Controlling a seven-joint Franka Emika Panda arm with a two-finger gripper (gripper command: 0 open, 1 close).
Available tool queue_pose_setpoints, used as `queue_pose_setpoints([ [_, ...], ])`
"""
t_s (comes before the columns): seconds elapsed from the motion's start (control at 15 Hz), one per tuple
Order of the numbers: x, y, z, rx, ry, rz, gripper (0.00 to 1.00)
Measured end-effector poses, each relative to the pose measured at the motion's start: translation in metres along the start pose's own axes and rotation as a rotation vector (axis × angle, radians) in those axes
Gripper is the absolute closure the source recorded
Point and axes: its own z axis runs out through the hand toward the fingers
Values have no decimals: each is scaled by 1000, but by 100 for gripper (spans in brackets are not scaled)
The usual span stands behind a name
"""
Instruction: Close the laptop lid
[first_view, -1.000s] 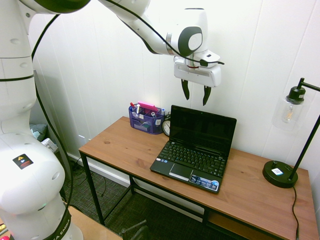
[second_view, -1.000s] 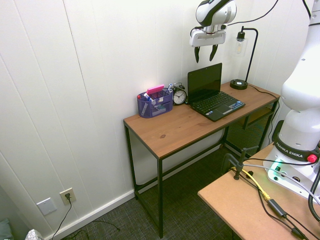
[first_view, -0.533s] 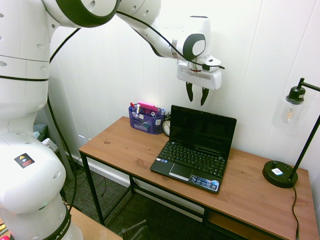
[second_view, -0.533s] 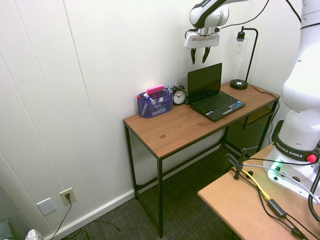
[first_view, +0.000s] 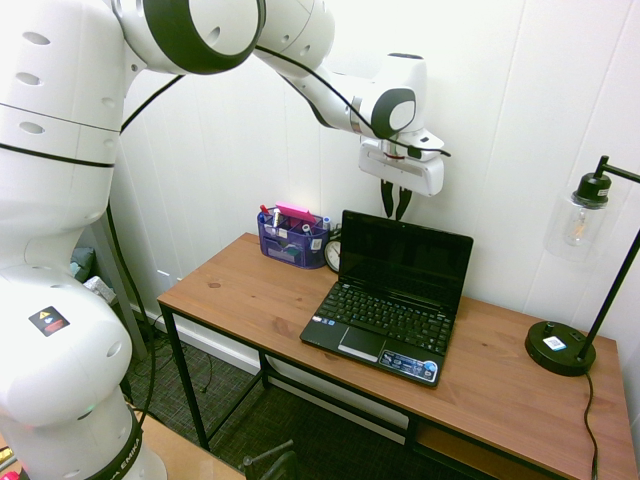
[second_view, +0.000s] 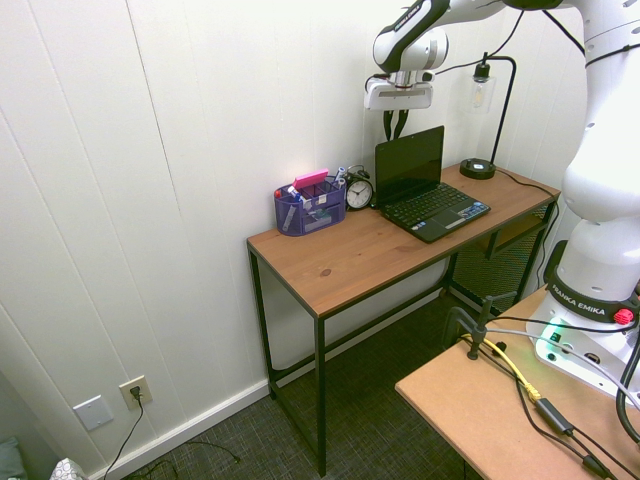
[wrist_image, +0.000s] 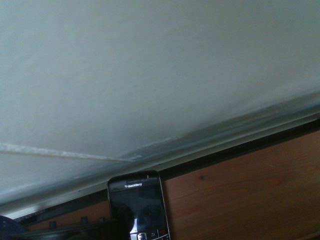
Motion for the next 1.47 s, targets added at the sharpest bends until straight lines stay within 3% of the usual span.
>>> queue_pose_setpoints([
  [0.87,5,52,56,-27,-103,-28,100],
  [1.47,-19,87,53,-91,-167,-31,100],
])
